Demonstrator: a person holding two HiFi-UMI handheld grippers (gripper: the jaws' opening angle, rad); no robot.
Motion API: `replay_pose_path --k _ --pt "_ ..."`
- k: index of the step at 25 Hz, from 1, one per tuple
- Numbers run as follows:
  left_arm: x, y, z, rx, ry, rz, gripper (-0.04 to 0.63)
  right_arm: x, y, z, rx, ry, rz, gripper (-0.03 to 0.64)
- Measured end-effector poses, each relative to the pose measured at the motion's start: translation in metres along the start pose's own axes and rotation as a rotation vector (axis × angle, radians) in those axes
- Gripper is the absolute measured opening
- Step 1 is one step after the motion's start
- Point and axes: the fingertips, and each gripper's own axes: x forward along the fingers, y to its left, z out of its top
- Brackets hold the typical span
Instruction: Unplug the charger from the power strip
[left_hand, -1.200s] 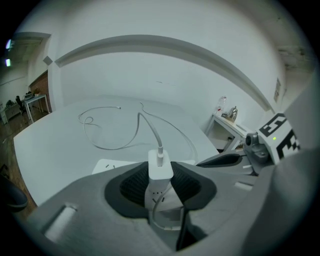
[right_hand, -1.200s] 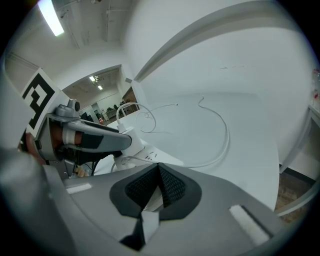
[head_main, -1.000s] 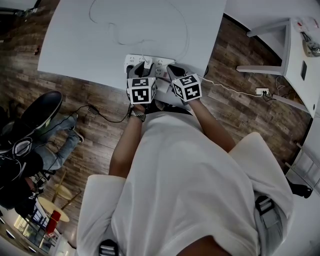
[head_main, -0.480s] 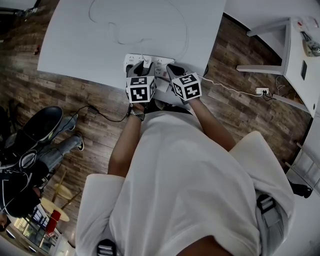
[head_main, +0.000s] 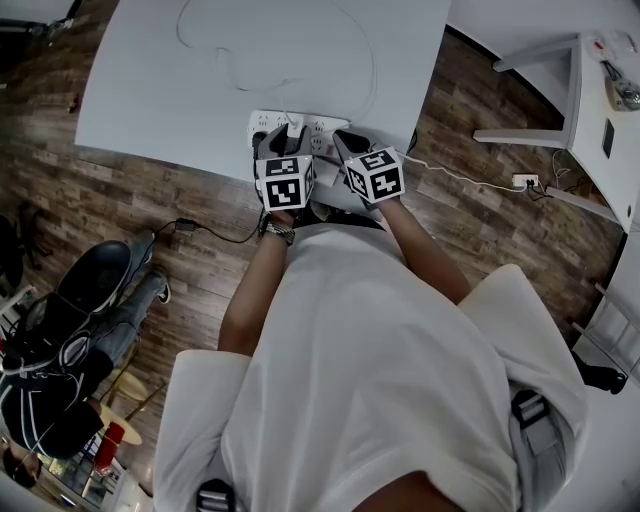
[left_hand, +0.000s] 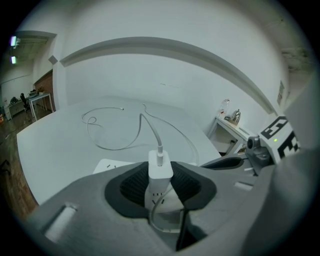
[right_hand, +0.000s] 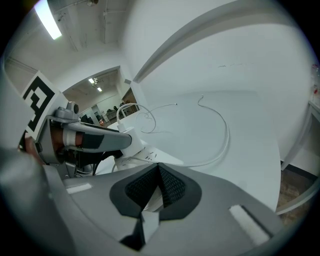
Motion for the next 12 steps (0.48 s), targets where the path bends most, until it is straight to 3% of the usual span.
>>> replay_pose_path --k 12 --pt "-0.0016 -0.0002 -0.0017 0.042 -0.046 0.025 0.140 0.0021 -0.0002 0.0011 -0.008 0.008 0.003 0.002"
